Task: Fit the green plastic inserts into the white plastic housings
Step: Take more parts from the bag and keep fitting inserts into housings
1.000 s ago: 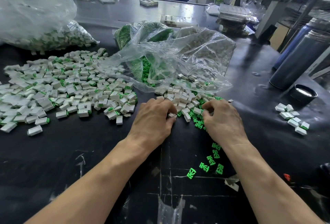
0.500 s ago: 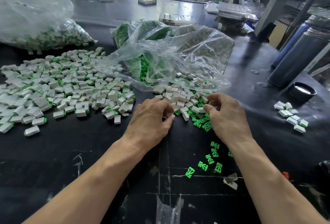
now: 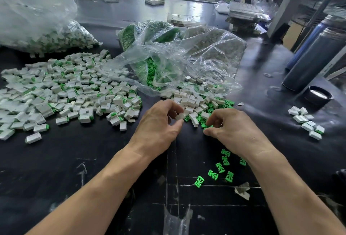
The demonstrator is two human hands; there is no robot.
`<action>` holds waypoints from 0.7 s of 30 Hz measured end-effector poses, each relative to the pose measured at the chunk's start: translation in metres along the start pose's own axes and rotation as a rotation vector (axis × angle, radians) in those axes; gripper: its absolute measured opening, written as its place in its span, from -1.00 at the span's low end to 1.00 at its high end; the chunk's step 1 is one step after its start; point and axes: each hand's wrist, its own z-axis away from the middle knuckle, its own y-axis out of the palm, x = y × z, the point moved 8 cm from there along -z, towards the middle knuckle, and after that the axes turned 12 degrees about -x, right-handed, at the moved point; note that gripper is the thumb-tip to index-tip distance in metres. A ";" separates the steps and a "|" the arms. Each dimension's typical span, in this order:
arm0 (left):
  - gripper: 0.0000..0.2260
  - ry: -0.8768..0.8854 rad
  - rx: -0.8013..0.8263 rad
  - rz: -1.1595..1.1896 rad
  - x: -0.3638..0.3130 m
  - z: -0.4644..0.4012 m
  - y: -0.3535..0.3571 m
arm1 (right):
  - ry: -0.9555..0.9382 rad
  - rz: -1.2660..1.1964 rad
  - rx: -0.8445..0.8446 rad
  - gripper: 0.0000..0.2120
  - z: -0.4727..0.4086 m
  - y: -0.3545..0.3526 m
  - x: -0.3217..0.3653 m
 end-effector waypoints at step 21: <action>-0.85 -0.355 0.029 0.844 0.002 -0.002 0.006 | 0.037 -0.938 -0.103 -0.83 0.010 0.004 0.027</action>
